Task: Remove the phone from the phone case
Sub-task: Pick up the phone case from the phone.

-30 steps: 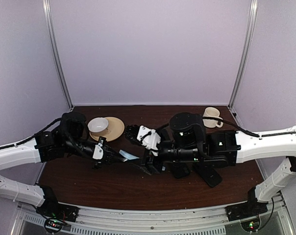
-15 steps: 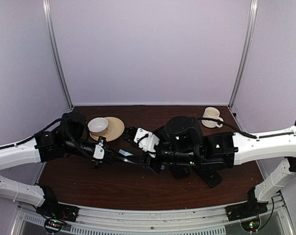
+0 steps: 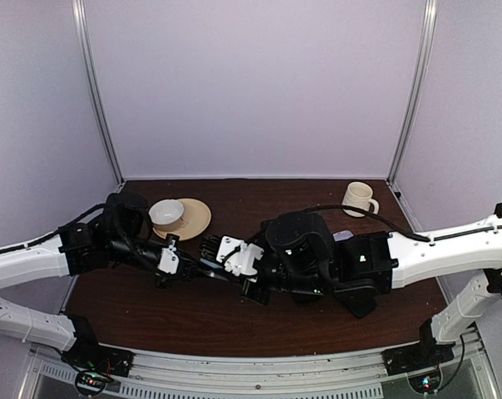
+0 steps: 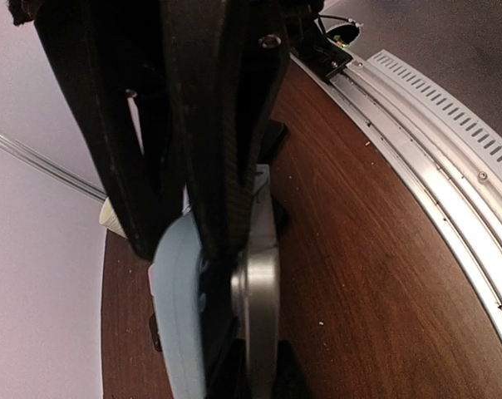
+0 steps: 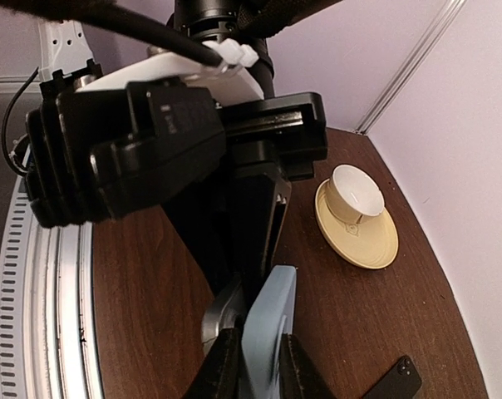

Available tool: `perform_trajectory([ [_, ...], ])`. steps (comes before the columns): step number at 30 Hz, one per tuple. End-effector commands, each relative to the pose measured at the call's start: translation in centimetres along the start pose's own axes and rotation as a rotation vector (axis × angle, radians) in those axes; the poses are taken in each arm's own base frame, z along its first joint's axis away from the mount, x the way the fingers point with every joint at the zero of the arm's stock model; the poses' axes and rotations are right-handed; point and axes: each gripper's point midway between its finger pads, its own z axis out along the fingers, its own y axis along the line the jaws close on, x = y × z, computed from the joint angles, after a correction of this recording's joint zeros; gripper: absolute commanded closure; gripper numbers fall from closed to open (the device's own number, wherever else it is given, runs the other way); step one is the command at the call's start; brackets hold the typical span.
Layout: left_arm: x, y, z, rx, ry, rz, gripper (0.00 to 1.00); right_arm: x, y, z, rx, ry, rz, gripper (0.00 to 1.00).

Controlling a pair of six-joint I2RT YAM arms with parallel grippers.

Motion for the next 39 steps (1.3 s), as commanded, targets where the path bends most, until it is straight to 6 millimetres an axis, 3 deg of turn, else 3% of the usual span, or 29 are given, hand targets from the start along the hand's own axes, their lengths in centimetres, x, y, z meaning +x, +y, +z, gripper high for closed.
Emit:
perform_trajectory([
  [1, -3.3, 3.1, -1.0, -0.108, -0.1, 0.101, 1.0, 1.8, -0.2, 0.7, 0.041, 0.102, -0.053, 0.81],
  [6, -3.2, 3.2, -1.1, -0.12, -0.091, 0.106, 1.0, 2.7, 0.1, 1.4, 0.054, 0.153, -0.067, 0.71],
  [15, -3.2, 3.1, -1.1, -0.118, -0.091, 0.109, 1.0, 2.4, -0.1, 2.8, 0.085, 0.173, -0.059, 0.7],
  [25, -3.1, 3.6, -1.4, -0.148, -0.074, 0.123, 1.0, 2.8, 0.9, 3.3, 0.042, 0.198, -0.037, 0.76],
  [36, -3.2, 3.7, -1.6, -0.167, -0.076, 0.14, 1.0, 5.0, -0.7, 2.2, 0.128, 0.262, -0.052, 0.77],
  [39, -3.3, 3.8, -1.7, -0.172, -0.078, 0.143, 1.0, 5.1, -0.5, 2.1, 0.112, 0.263, -0.048, 0.87],
])
